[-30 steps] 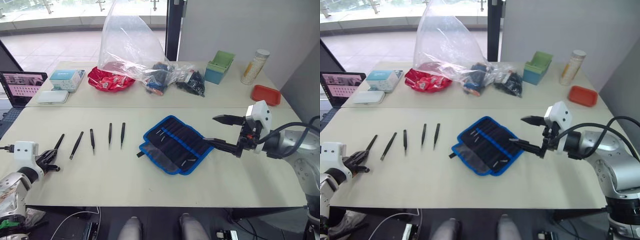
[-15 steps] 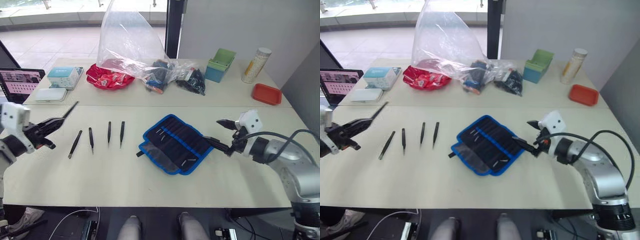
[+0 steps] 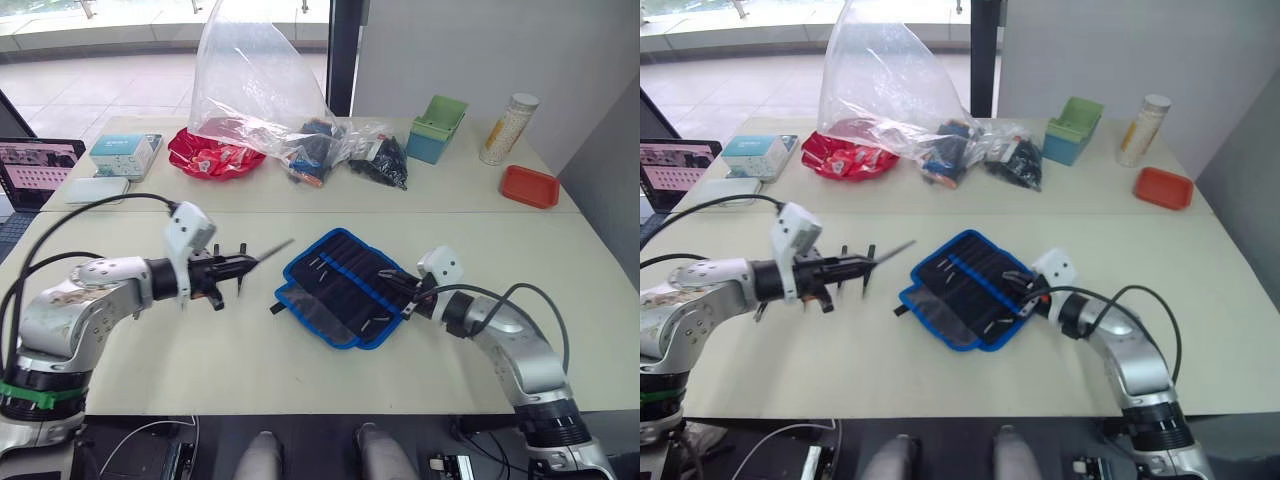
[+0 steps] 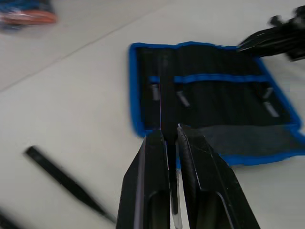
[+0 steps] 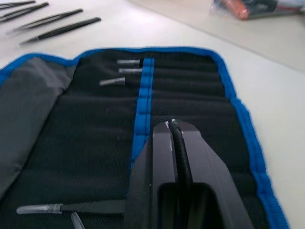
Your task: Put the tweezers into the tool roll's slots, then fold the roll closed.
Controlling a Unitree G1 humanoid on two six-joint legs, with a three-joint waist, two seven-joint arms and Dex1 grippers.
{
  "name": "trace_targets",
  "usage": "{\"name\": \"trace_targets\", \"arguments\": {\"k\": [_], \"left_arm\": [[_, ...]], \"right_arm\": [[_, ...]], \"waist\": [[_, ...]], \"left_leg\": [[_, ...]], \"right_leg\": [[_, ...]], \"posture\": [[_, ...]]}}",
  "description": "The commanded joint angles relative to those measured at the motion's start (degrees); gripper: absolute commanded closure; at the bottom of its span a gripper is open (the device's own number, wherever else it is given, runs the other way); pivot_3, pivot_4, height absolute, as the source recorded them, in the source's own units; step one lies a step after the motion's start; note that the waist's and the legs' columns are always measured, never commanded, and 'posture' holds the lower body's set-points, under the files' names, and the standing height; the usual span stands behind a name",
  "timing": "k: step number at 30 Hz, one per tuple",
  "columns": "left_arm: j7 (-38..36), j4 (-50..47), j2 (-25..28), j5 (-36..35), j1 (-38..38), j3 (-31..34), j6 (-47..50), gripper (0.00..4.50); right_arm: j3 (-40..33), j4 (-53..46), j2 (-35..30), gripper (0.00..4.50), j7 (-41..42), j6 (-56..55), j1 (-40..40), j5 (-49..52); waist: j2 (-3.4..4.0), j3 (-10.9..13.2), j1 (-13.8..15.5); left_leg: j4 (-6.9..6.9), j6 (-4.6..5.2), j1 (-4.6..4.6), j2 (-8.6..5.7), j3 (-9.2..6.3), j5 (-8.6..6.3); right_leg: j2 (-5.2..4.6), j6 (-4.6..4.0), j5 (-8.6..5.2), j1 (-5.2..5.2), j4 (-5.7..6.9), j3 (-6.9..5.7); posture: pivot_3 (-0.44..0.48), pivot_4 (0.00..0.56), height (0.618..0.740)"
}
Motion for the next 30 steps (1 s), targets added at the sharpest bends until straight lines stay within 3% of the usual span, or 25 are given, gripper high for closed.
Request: {"name": "trace_targets", "arguments": {"k": [1,4,13,22,30], "left_arm": [[2.1,-2.5,-1.6,-2.2,-3.8,0.0,3.4,4.50],[3.1,-3.1,-2.2,-1.5,-5.1,-2.0,5.5,4.50],[2.6,0.2,-3.5,7.4,-4.0,-10.0,-0.5,4.50],[1.9,2.2,-6.7,10.0,-4.6,-12.0,-2.2,4.50],[6.6,5.7,-12.0,12.6,-6.3,-15.1,3.4,4.50]], "right_arm": [[-0.4,0.7,0.9,4.46,0.1,-2.9,-0.2,-0.5],[-0.1,3.0,2.4,4.46,-0.6,-3.0,0.2,-1.2],[2.1,11.1,5.7,4.46,-1.2,-8.8,3.6,-4.8],[2.3,16.3,6.4,4.46,-1.1,-11.3,5.2,-6.1],[3.6,19.3,5.3,4.46,-0.5,-7.6,5.4,-6.9]], "waist": [[0.00,0.0,0.0],[-0.01,0.0,-0.3],[-0.02,0.0,-0.5],[-0.11,-0.1,-0.5],[-0.67,-0.5,-0.2]], "left_leg": [[0.00,0.00,0.00,-0.01,0.00,0.00],[0.07,0.00,0.06,-0.04,-0.01,0.00],[0.09,-0.13,0.32,-0.03,-0.01,0.09],[0.09,-0.13,1.01,-0.01,-0.02,0.10],[0.16,-0.13,1.06,-0.03,-0.06,0.10]], "right_leg": [[0.00,0.00,0.00,0.00,0.03,0.00],[0.00,0.00,0.00,0.00,0.21,0.02],[0.02,0.01,-0.01,0.15,0.36,0.04],[0.04,0.43,-0.26,0.89,0.28,0.05],[0.04,0.44,-0.27,1.01,0.29,0.02]], "posture": [[0.000,0.150,0.740],[0.000,0.150,0.740],[0.000,0.150,0.740],[0.000,0.150,0.740],[0.000,0.150,0.740]]}}
